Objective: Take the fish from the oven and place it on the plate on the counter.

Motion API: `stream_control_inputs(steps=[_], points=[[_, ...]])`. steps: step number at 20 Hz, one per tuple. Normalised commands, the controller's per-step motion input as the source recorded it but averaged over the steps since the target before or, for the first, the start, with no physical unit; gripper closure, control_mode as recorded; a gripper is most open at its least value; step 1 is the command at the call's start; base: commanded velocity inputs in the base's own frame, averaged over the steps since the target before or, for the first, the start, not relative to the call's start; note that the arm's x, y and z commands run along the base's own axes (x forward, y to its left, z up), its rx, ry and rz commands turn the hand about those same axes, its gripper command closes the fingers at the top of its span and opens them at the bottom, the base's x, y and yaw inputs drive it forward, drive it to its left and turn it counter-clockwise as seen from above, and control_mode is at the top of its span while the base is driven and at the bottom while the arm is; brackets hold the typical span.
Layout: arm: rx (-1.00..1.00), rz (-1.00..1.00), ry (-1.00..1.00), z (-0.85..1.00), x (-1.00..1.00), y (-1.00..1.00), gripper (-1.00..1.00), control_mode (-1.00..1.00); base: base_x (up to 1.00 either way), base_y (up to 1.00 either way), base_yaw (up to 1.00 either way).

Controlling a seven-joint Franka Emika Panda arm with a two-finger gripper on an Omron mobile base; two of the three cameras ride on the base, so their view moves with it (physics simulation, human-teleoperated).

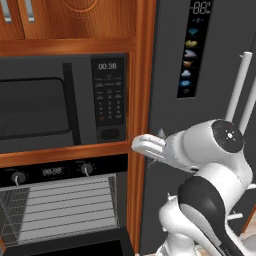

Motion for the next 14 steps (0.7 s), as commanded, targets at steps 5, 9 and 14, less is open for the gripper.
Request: stream_control_inputs(steps=[5, 9, 14], points=[[0.00, 0.00, 0.15, 0.00, -0.23, -0.36, 1.00, -1.00, 0.00, 0.00, 0.00], [0.00, 0.00, 0.06, -0.01, 0.00, -0.42, 1.00, -1.00, 0.00, 0.00, 0.00], [0.00, 0.00, 0.05, -0.12, -0.03, -0.35, 1.00, 1.00, -0.05, -0.20, 0.00]])
